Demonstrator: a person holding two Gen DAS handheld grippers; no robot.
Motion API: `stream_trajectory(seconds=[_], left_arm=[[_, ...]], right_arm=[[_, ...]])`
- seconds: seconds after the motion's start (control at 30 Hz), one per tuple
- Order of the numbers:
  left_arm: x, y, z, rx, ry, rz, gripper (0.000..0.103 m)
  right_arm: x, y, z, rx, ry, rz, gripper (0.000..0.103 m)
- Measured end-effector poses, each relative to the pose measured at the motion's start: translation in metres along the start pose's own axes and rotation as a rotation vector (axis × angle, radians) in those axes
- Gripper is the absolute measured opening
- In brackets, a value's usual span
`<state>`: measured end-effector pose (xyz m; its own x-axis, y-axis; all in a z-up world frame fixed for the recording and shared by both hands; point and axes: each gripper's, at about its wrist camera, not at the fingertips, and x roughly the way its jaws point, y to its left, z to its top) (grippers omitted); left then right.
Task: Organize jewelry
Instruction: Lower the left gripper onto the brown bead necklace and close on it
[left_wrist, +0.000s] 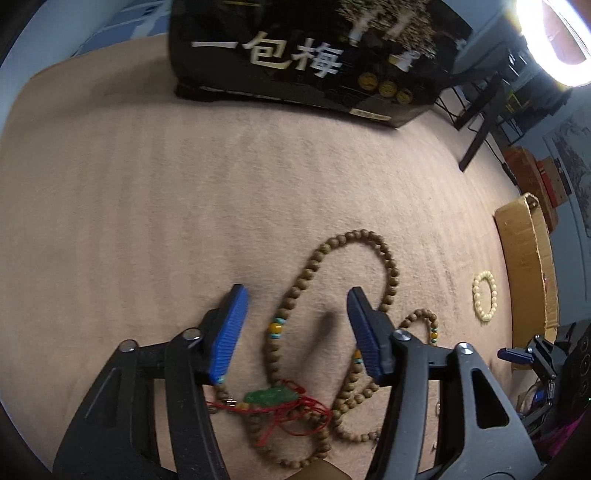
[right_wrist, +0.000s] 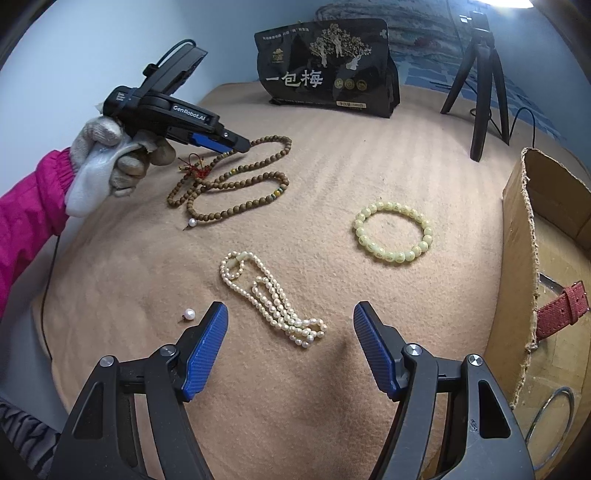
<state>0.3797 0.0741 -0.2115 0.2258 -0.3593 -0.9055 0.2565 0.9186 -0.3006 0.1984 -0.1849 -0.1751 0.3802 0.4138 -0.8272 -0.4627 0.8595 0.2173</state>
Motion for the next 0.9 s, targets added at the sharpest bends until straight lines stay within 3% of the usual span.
stream_trajectory(seconds=[0.27,0.5,0.6,0.73,0.9], left_arm=[[0.004,-0.036,-0.015,0.098,0.056,-0.040,0.058],[0.007,-0.080,-0.037,0.271,0.090,0.053,0.058],[0.012,-0.096,-0.047,0.356,0.088,0.128,0.058],[0.017,-0.104,-0.051,0.374,0.086,0.171,0.058],[0.019,-0.112,-0.055,0.396,0.095,0.163,0.058]], right_arm=[[0.006,0.004,0.006,-0.029,0.021,0.005,0.070],[0.015,0.012,0.012,-0.090,0.057,0.005,0.070],[0.020,0.015,0.016,-0.116,0.072,-0.001,0.070],[0.025,0.016,0.020,-0.148,0.086,-0.013,0.070],[0.030,0.019,0.023,-0.203,0.108,-0.014,0.070]])
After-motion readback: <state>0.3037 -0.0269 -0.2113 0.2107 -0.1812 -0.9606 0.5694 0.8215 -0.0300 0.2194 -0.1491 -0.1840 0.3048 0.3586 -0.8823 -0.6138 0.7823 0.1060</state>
